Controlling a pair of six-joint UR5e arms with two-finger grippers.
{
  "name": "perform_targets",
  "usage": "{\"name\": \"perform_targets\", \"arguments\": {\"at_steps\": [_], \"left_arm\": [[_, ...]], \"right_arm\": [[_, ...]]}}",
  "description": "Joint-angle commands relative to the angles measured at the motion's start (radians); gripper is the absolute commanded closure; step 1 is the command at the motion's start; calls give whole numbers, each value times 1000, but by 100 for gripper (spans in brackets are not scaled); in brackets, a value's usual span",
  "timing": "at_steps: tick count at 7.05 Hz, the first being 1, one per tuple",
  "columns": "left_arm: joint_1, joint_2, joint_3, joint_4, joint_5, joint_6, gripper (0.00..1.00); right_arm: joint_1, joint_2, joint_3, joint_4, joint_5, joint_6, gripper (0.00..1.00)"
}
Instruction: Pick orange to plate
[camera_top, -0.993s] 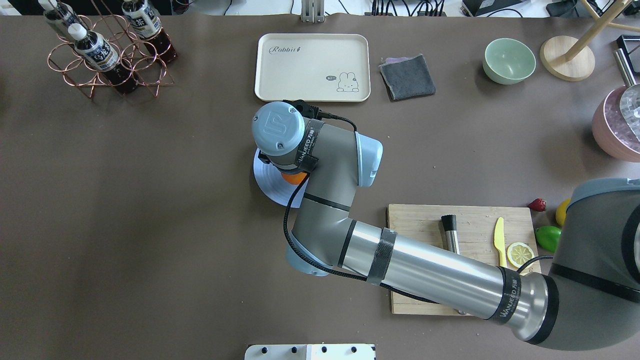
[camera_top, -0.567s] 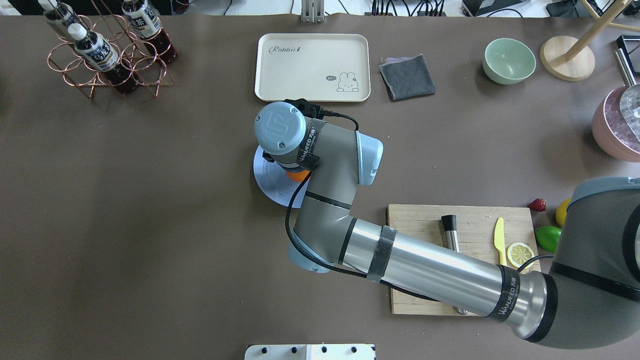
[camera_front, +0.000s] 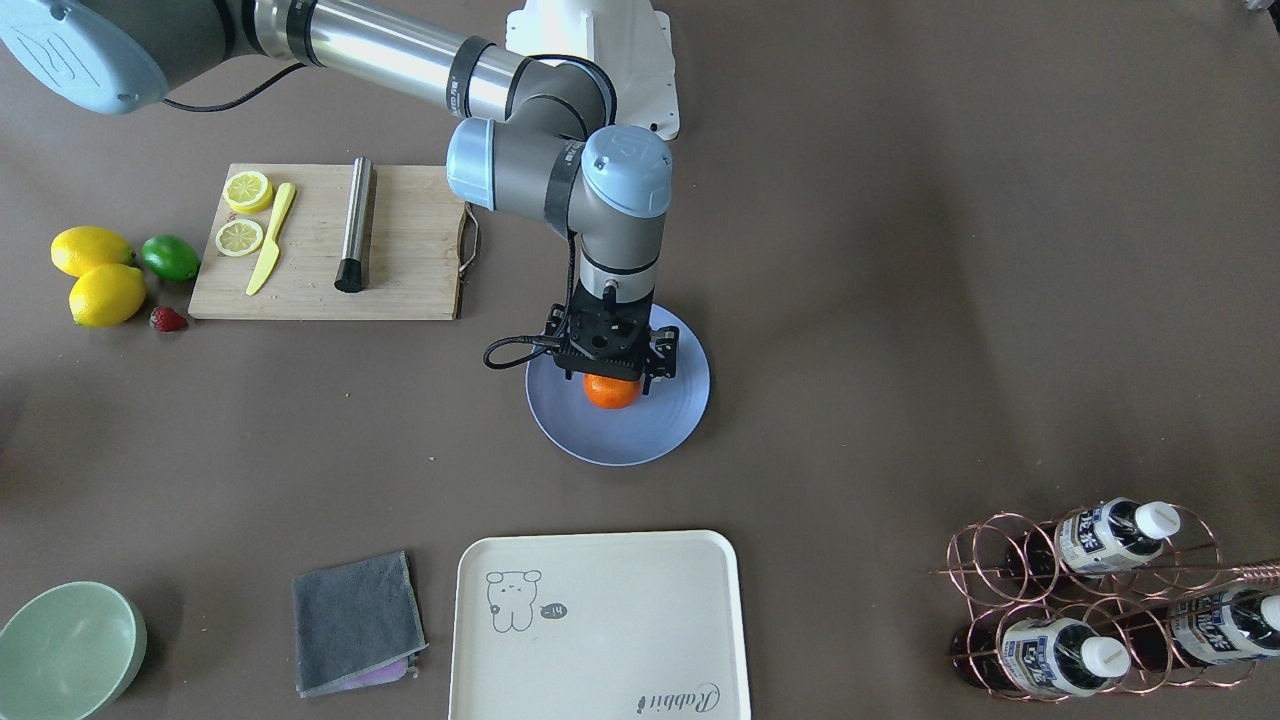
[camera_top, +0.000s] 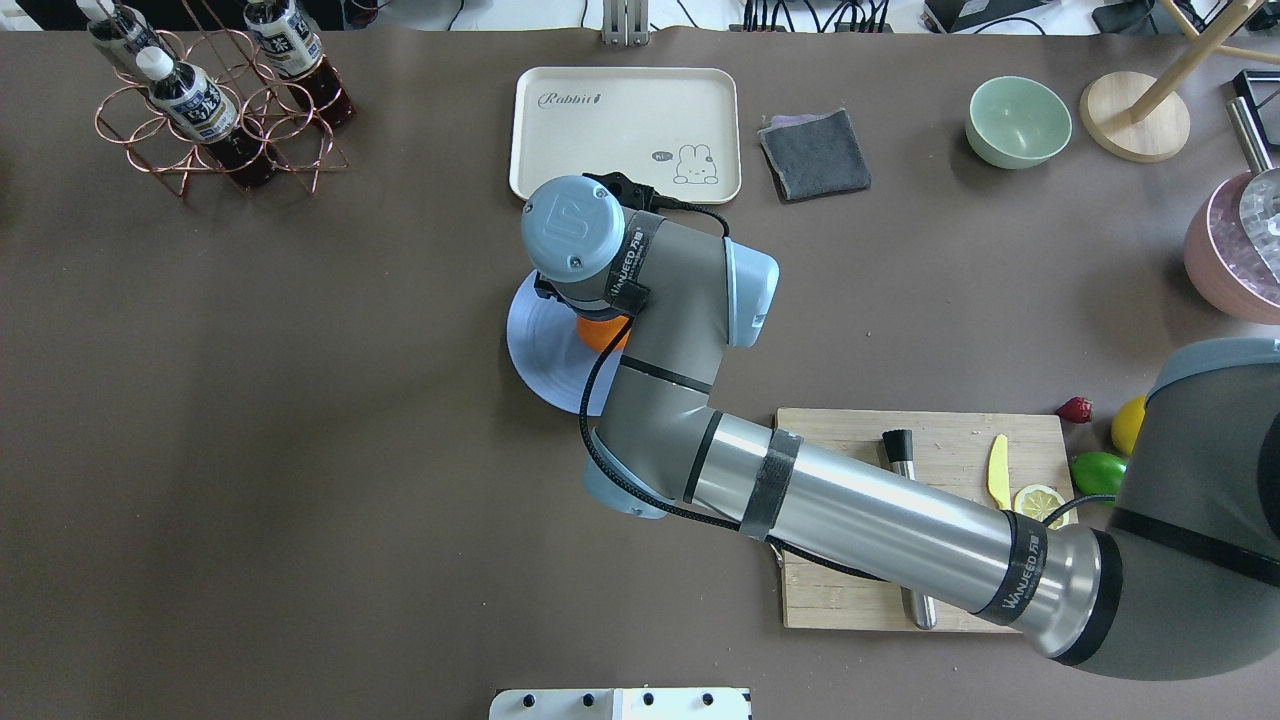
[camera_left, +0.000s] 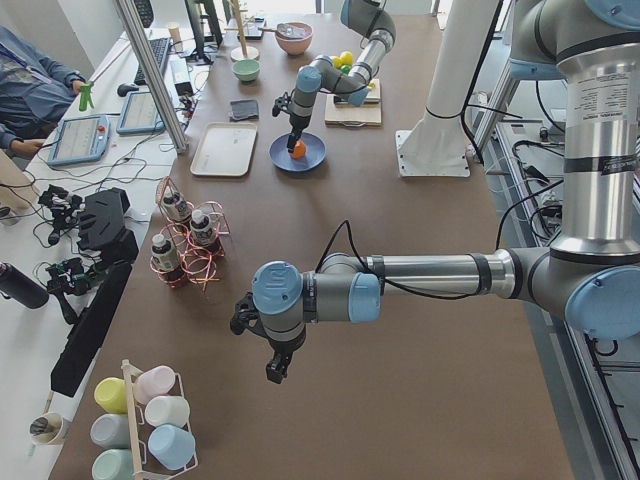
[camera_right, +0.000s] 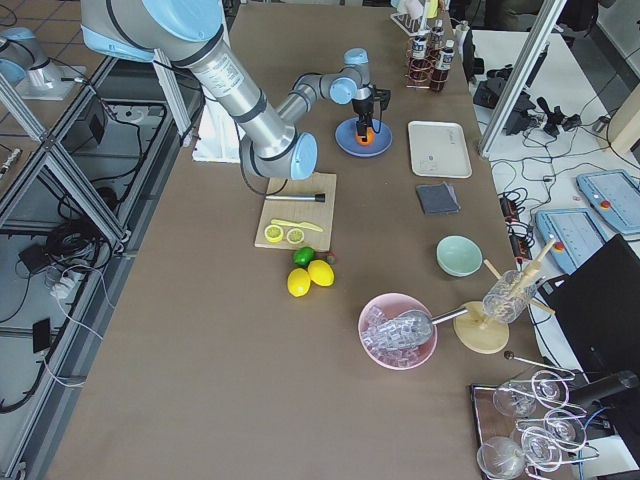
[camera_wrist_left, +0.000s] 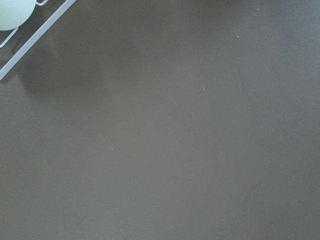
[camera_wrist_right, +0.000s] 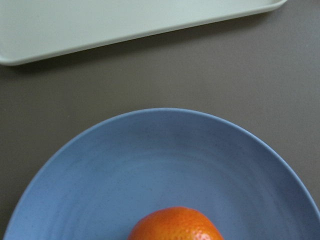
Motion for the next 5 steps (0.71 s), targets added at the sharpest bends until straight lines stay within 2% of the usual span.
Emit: {"name": "perform_targets", "arguments": {"at_steps": [1,2,3,4,5], "left_arm": [[2,0,3,5,0,0,1],[2,0,3,8,0,0,1],[0,2,3,9,2,0,1],[2,17,0,6,0,0,1],[2,15,-8,17,-3,-9,1]], "right_arm": [[110,-12,87,-47,150,-83,0],[197,-41,158,-127,248,-211,0],[294,-119,244,-165,335,-340,0],[392,-236,348,-210,418,-517,0],[484,-357,469,-297,459,-703,0]]}}
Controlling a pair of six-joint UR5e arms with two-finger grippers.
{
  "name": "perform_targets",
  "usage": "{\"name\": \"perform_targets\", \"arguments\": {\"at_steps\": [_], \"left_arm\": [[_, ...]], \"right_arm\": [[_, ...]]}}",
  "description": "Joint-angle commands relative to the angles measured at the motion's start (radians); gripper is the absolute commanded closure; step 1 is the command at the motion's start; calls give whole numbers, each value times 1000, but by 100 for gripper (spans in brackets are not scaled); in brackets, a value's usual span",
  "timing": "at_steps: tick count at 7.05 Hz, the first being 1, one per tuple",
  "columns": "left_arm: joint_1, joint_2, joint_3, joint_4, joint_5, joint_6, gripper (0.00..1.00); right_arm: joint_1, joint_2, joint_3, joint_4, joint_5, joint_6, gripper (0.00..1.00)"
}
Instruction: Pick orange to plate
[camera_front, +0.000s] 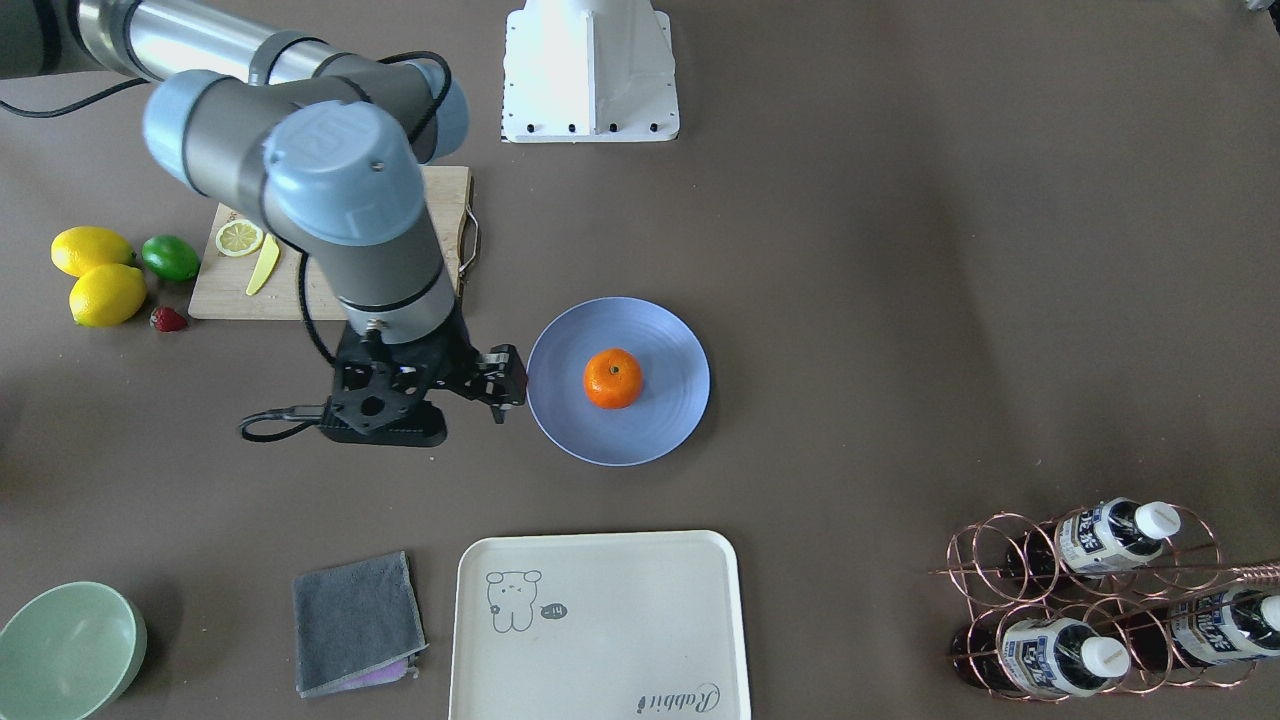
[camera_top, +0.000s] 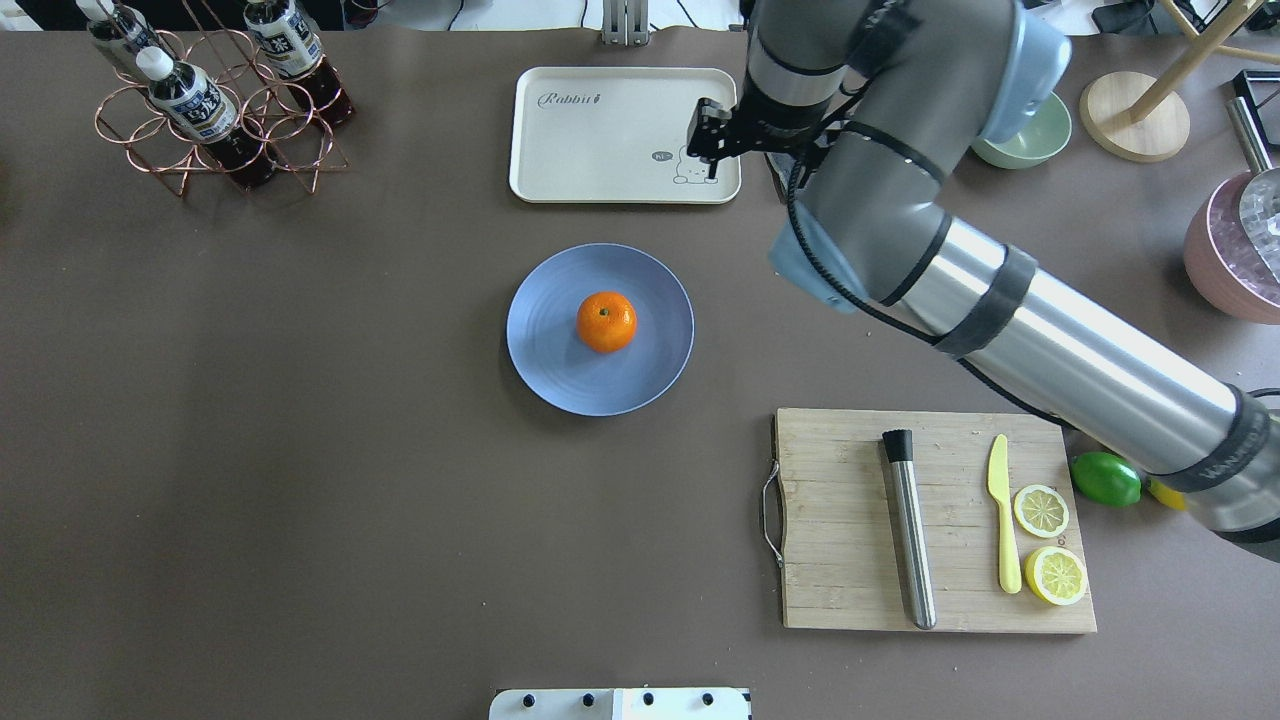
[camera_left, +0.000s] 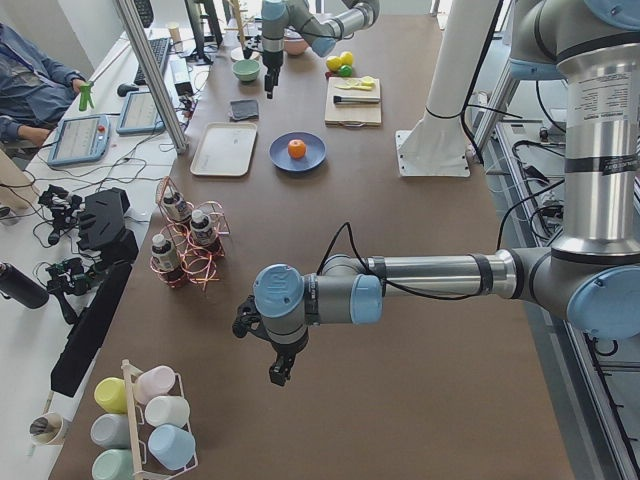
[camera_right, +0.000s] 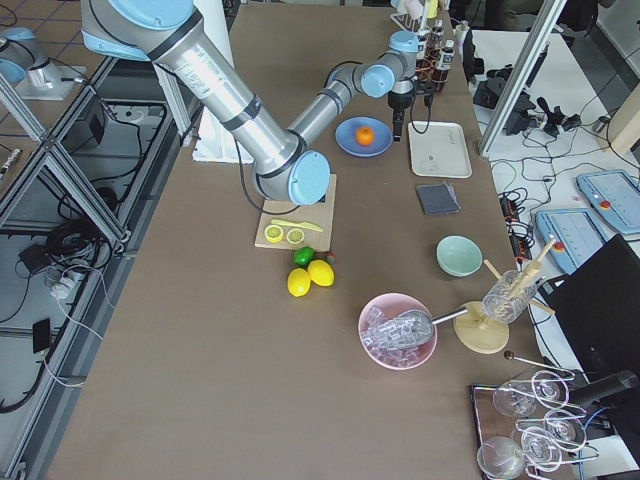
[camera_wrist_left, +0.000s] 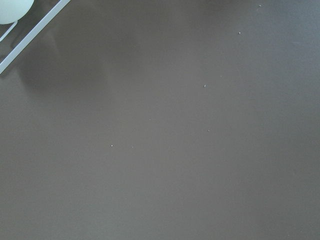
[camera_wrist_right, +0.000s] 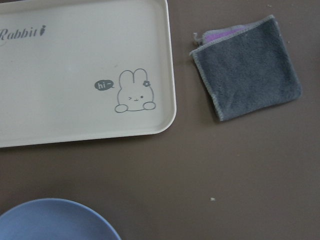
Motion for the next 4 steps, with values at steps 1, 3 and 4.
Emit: {"name": "perform_targets", "arguments": {"at_steps": [1,3,4], "left_arm": [[1,-11,-7,70,-39,-27,1],[-1,-24,-18,172,-108,-137,1],[-1,-21,-42,173,-112,-245,1]], "right_arm": [[190,-244,244,-167,74,-387,0],[337,-412,285,-190,106,-675,0],[417,-496,279,-184,133,-820,0]]}}
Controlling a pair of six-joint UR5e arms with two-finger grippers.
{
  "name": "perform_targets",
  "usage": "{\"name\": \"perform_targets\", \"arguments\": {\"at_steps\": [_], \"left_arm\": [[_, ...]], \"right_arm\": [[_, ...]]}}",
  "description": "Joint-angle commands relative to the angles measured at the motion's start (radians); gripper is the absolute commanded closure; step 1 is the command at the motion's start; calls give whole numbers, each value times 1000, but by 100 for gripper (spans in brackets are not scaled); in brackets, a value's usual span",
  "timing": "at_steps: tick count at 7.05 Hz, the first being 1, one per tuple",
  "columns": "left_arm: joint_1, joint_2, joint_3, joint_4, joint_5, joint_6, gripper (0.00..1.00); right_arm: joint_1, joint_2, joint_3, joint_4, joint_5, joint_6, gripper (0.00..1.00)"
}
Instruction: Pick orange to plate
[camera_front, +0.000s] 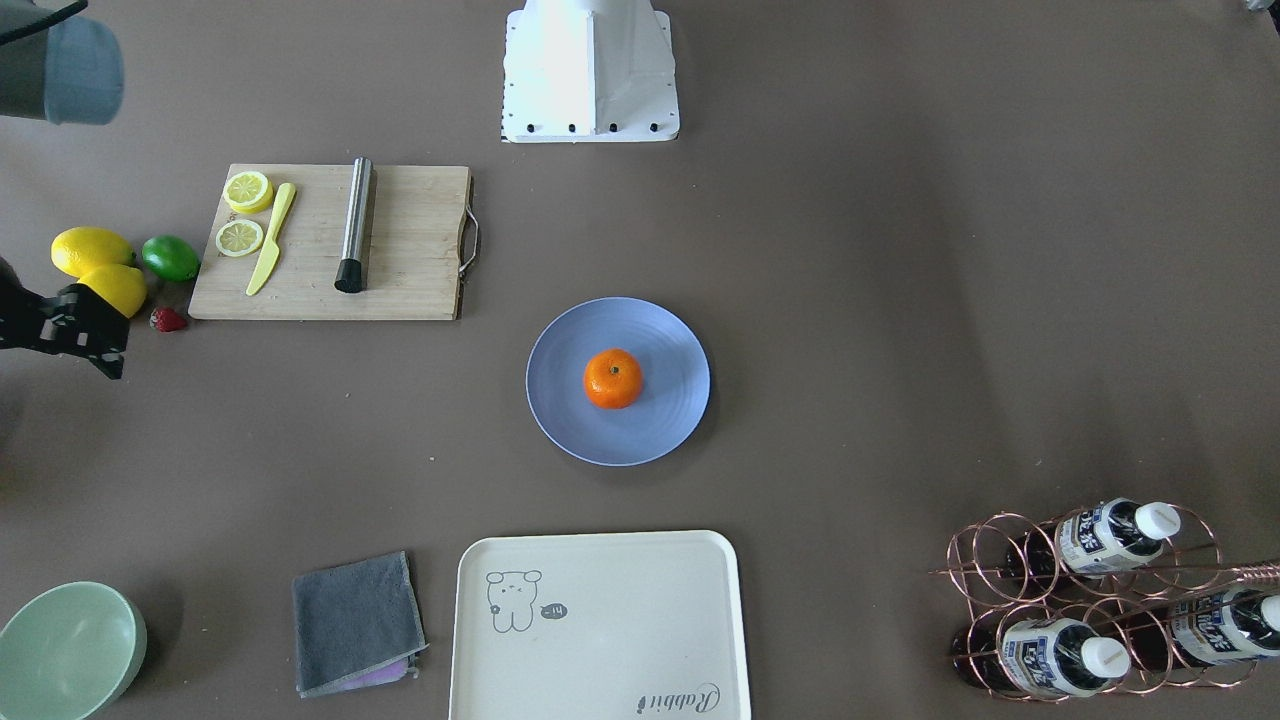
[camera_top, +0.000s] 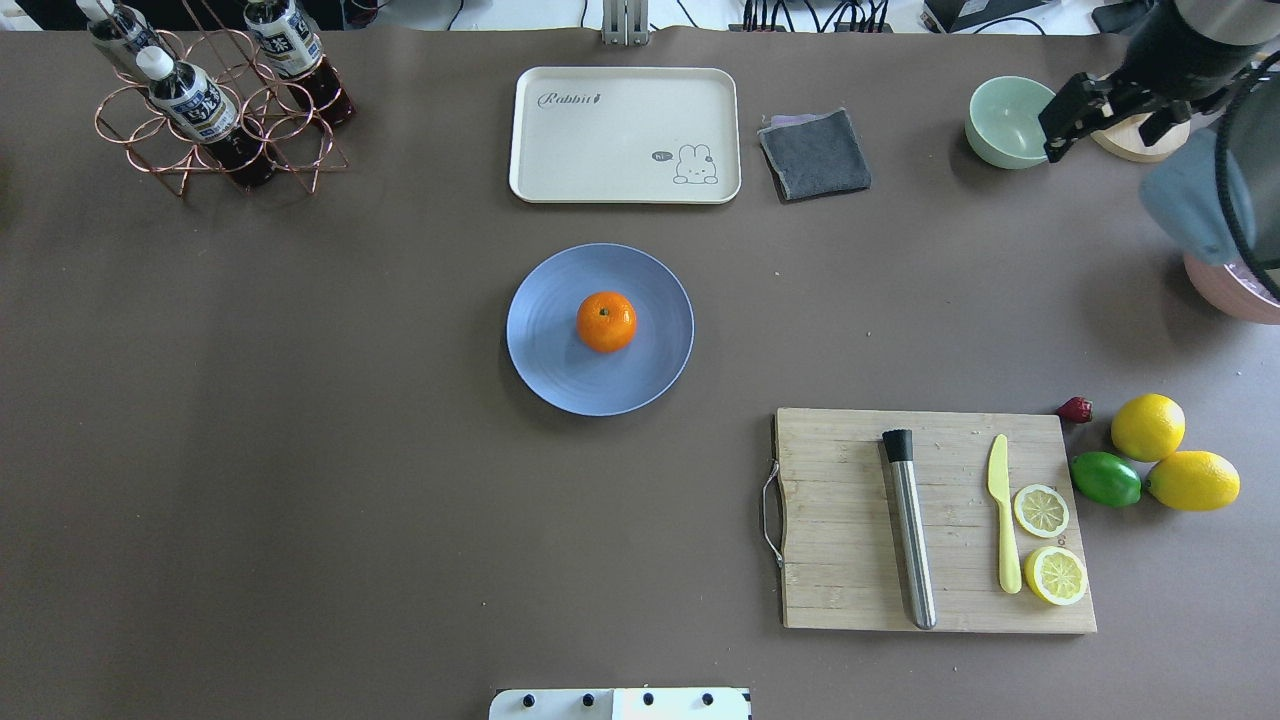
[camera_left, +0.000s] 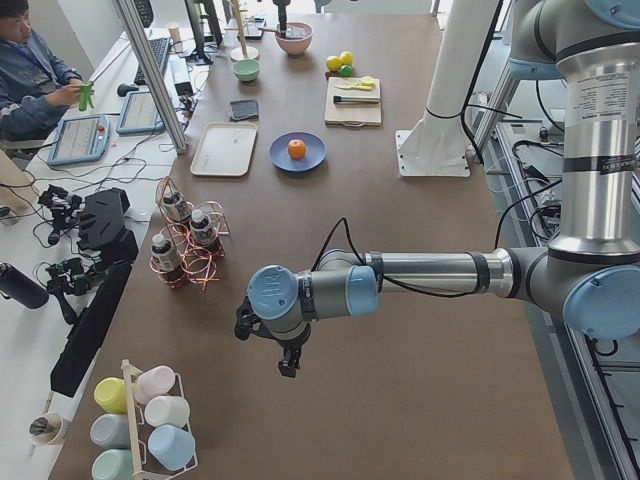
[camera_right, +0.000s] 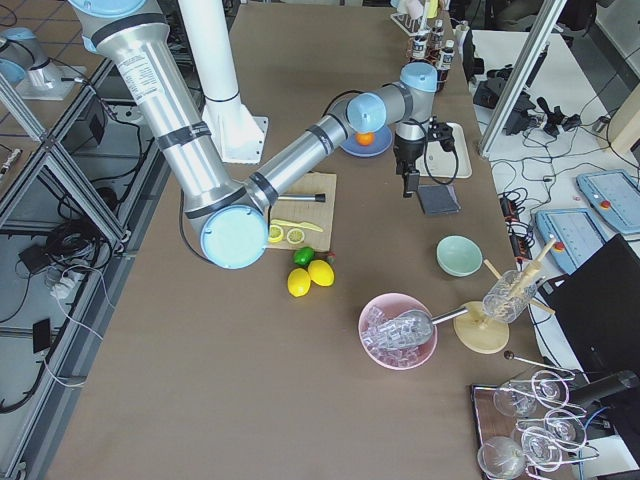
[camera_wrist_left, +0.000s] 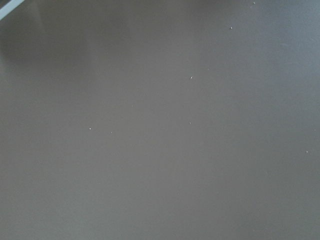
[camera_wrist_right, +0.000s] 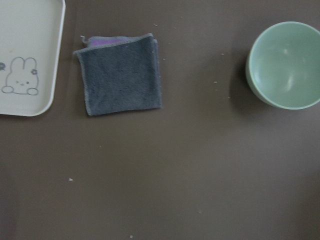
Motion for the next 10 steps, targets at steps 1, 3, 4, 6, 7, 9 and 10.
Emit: {"name": "perform_targets", "arguments": {"at_steps": [1,3,4,6,7,9,10], "left_arm": [[-4,9,-29,16,-19,-118,1],[-4,12,-35,13,-16,-116,1],[-4,12,-38,13,-16,-115,1],[-5,12,-41,13,-16,-115,1],[-4,12,-41,12,-16,-113,1],[-5,17,-50,12,-16,-113,1],[-5,18,-57,12,-16,-113,1]], "right_arm": [[164,-228,10,41,67,-217,0],[275,-409,-56,206,73,-211,0],[338,-427,-120,213,73,-214,0],[384,-447,-165,215,72,-214,0],[386,-450,-155,215,75,-214,0],[386,-448,-153,215,78,-212,0],[386,-448,-148,215,78,-212,0]]}}
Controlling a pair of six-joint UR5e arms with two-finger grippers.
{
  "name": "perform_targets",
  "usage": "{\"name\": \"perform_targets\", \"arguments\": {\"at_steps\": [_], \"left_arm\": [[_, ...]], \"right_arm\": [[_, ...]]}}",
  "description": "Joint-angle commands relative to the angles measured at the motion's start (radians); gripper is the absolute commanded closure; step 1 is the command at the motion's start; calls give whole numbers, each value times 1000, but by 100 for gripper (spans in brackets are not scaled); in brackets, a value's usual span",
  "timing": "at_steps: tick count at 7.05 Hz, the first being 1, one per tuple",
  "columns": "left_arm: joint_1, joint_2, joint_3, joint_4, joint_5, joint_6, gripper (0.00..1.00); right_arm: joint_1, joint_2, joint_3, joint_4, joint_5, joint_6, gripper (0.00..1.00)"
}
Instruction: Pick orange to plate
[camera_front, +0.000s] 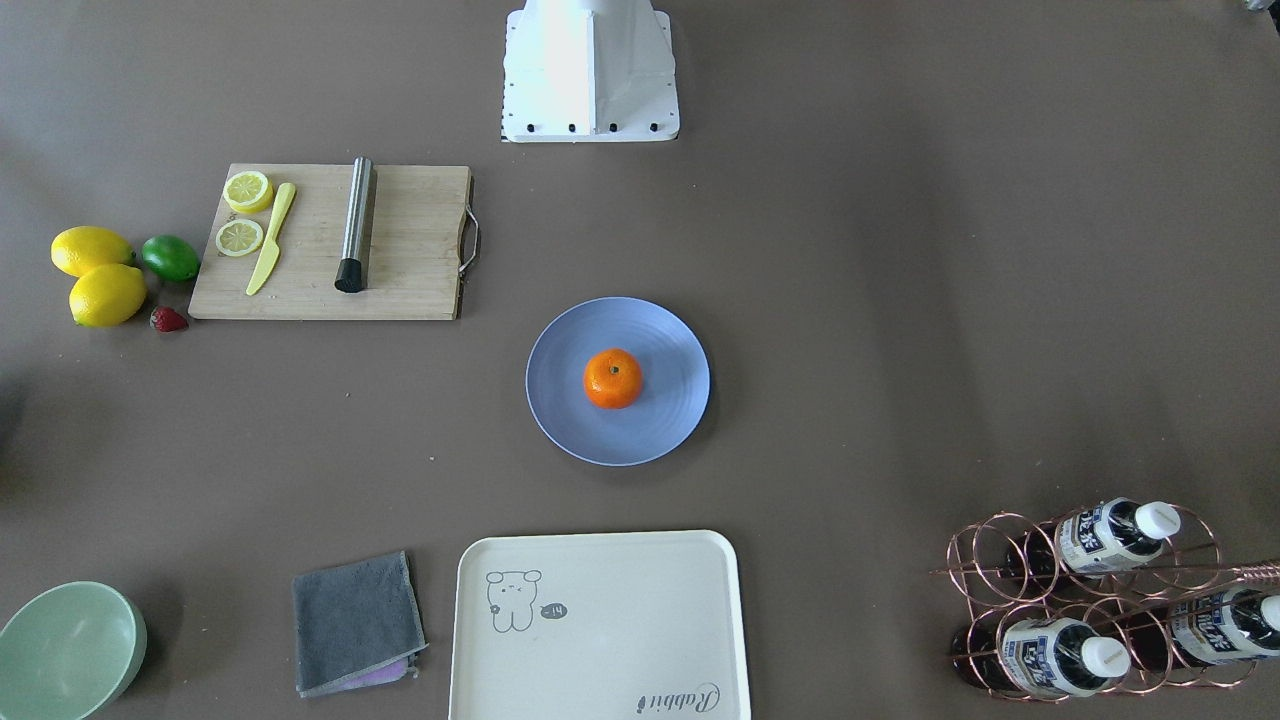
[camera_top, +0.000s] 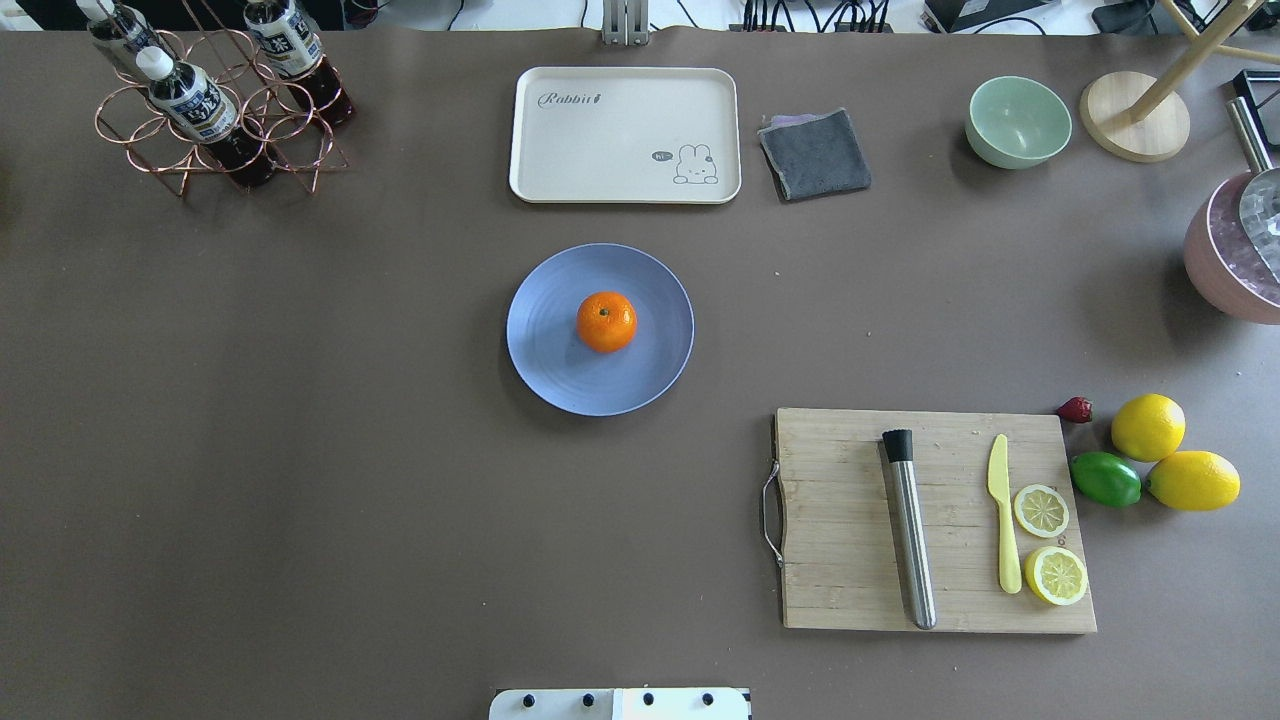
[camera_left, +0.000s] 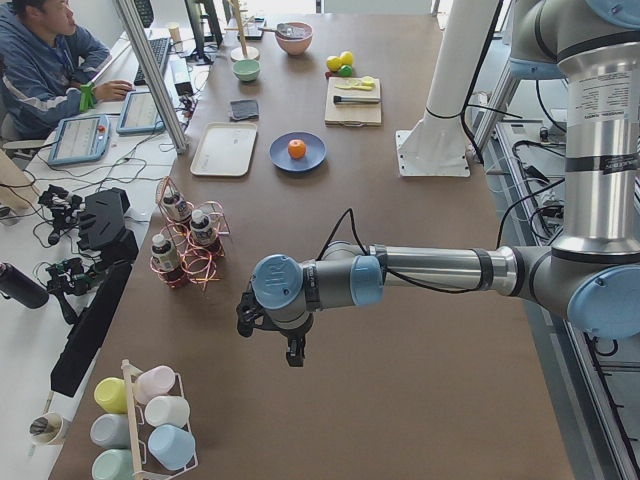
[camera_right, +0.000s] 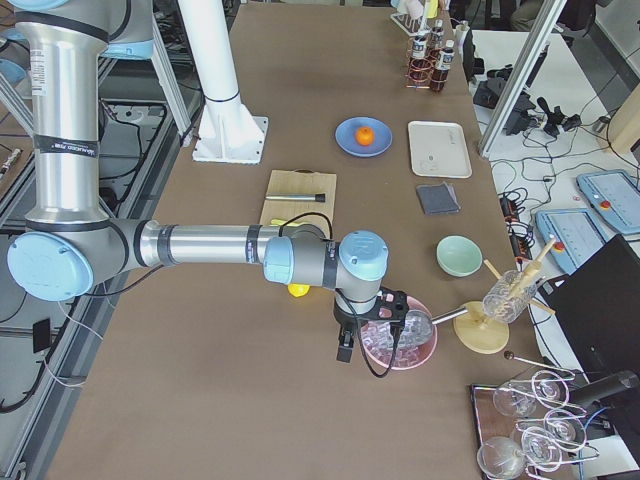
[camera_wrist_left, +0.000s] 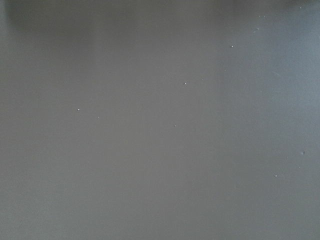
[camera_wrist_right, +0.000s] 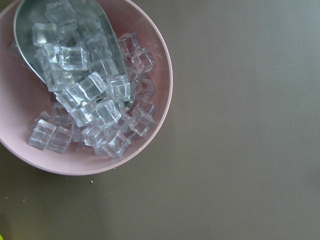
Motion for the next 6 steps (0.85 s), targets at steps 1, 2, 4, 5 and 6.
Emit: {"name": "perform_targets", "arguments": {"at_steps": [1,2,4,5,6], "left_arm": [[-1,3,-6,0,2,0,1],[-1,3,-4,0,2,-1,1],[-1,1,-1,0,0,0,1],[-2,-3,6,1,-6,-1,1],[-2,-7,3,1,-3,-1,1]], "right_arm": [[1,-2,3,0,10,0,0],[1,-2,3,0,19,0,0],[1,-2,1,0,18,0,0],[1,-6,1,0,19,0,0],[1,-6,3,0,19,0,0]]}}
